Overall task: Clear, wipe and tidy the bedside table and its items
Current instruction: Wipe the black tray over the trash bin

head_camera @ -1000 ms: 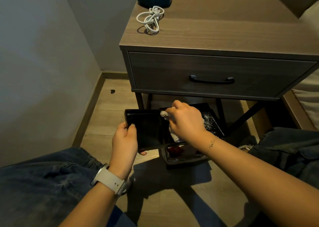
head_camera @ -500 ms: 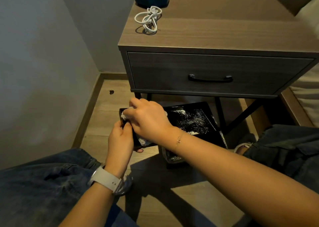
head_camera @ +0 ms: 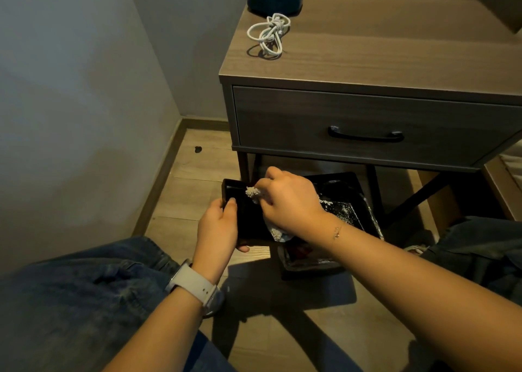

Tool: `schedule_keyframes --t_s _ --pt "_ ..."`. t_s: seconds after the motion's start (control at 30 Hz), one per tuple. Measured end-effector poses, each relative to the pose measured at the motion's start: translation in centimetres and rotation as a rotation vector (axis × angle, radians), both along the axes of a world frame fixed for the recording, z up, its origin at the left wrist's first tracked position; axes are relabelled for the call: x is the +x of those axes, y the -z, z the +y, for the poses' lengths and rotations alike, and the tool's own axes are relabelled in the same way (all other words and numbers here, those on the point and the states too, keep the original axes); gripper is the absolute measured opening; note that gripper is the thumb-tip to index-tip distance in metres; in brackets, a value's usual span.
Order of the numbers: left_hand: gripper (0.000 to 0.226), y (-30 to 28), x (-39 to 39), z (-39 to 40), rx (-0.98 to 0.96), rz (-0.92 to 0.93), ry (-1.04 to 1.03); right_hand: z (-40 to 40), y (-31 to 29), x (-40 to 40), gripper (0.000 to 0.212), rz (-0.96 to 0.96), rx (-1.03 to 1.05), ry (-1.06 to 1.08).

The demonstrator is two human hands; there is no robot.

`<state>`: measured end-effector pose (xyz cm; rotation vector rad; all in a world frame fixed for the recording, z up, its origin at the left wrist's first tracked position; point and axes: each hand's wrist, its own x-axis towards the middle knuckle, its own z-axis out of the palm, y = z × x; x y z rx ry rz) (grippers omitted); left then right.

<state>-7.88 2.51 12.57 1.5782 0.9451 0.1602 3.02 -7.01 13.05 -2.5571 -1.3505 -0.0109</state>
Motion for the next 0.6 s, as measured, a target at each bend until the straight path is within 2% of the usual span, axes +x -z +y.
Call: schedule_keyframes --t_s 0.1,0.2,0.33,0.5,0.6 --pt "0.020 0.1 0.4 -0.3 0.079 0.006 0.062 0.8 -0.5 -0.7 0.028 0.027 0.156 -0.017" --pt "0.018 0.1 0.4 -0.7 0.118 0.026 0.075 2.1 -0.6 -1.1 0.024 -0.014 0.185 -0.044" --pt "0.016 -0.1 0.5 -0.3 0.076 0.037 0.073 2.4 0.2 -0.5 0.016 -0.048 0.235 -0.048" --pt "0.023 0.8 0.5 -0.1 0.057 0.032 0.040 2.7 0.1 -0.2 0.019 -0.101 0.049 -0.130" --pt "0.020 0.9 0.7 0.4 0.060 0.030 0.021 1.8 0.0 0.8 0.022 -0.084 -0.084 -0.082"
